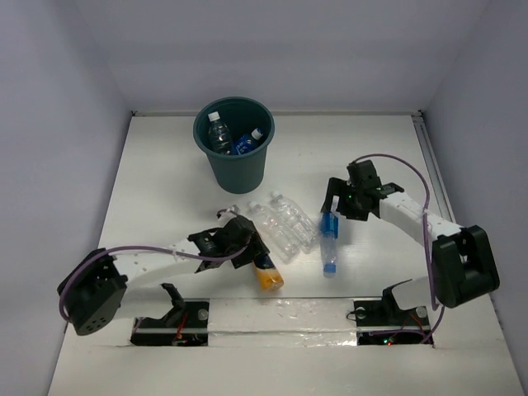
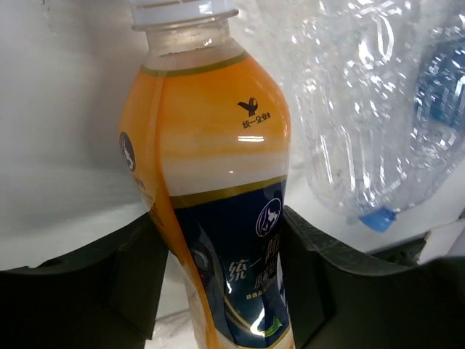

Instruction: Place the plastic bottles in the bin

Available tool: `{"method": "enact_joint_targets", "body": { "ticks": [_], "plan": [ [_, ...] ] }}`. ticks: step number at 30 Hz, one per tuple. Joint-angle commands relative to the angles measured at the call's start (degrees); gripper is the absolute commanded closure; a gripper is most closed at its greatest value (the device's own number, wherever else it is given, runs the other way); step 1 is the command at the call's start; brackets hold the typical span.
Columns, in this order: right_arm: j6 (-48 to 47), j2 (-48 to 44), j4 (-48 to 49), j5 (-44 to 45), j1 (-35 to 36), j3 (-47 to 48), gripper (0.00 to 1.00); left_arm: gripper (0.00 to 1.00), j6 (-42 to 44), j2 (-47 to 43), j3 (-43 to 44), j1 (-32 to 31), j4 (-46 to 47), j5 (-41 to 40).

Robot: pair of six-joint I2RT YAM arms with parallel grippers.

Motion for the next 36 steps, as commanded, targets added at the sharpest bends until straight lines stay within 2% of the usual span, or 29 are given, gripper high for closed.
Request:
{"method": "enact_joint_targets", "body": {
  "ticks": [1, 6, 9, 10, 12, 13, 14, 17, 19, 21, 22, 24, 28, 33, 36],
  "plan": [
    [-1.6, 2.9, 2.3, -2.7, 0.4, 3.3, 0.06, 0.5, 1.5, -5.9, 0.2, -0.7, -5.2, -1.8],
    [-2.3, 8.6, 1.9, -2.3, 0.4, 4.8, 0.19, 0.58, 5.6, -16.0, 7.1, -0.7, -13.9, -2.8],
    [-1.6, 9.4, 2.5, -2.2, 0.4, 4.4, 0.32, 0.59, 9.9, -17.9, 17.9, 0.0, -19.2, -7.8],
    [-0.9, 8.9, 2.6, -1.1, 0.4, 4.2, 0.42, 0.59, 14.0, -17.4, 24.5, 2.1, -20.1, -8.7],
    [-0.6, 7.7, 2.9, 0.5, 0.4, 3.6, 0.48, 0.59, 19.1, -13.3, 31.3, 5.2, -21.9, -9.2],
    [-0.5, 7.2, 2.7, 2.2, 0.4, 3.7, 0.5, 0.59, 21.5, -11.7, 37.8, 7.0, -22.1, -9.0],
    [-0.5, 6.2, 1.9, 2.8, 0.4, 3.9, 0.57, 0.6, 26.0, -8.5, 41.0, 10.7, -21.4, -8.3],
    [-0.4, 3.2, 1.0, 4.9, 0.4, 3.7, 0.65, 0.6, 33.5, -1.1, 53.5, 17.4, -20.2, -7.9],
    [-0.2, 1.3, 0.4, 5.7, 0.4, 3.6, 0.66, 0.6, 36.3, 2.8, 62.9, 20.5, -20.1, -8.8],
    [0.2, -2.6, -0.7, 5.8, 0.4, 3.8, 0.69, 0.6, 39.2, 10.7, 71.2, 24.6, -19.4, -10.1],
    [0.2, -4.1, -1.0, 5.7, 0.4, 4.0, 0.69, 0.6, 39.9, 10.7, 73.7, 25.8, -19.4, -10.1],
    [0.6, -9.1, -1.4, 5.3, 0.4, 4.3, 0.69, 0.6, 40.9, 16.3, 78.5, 27.7, -19.2, -11.1],
    [2.0, -17.7, -2.2, 3.1, 0.4, 5.6, 0.69, 0.6, 45.9, 24.8, 88.8, 29.0, -19.0, -18.4],
    [4.8, -23.0, -2.2, -1.8, 0.4, 11.1, 0.67, 0.58, 50.1, 32.4, 89.3, 29.0, -14.7, -24.7],
    [6.8, -22.3, -0.4, -5.2, 0.4, 15.4, 0.67, 0.43, 51.6, 33.6, 86.1, 29.0, -12.0, -25.2]
  ]
}}
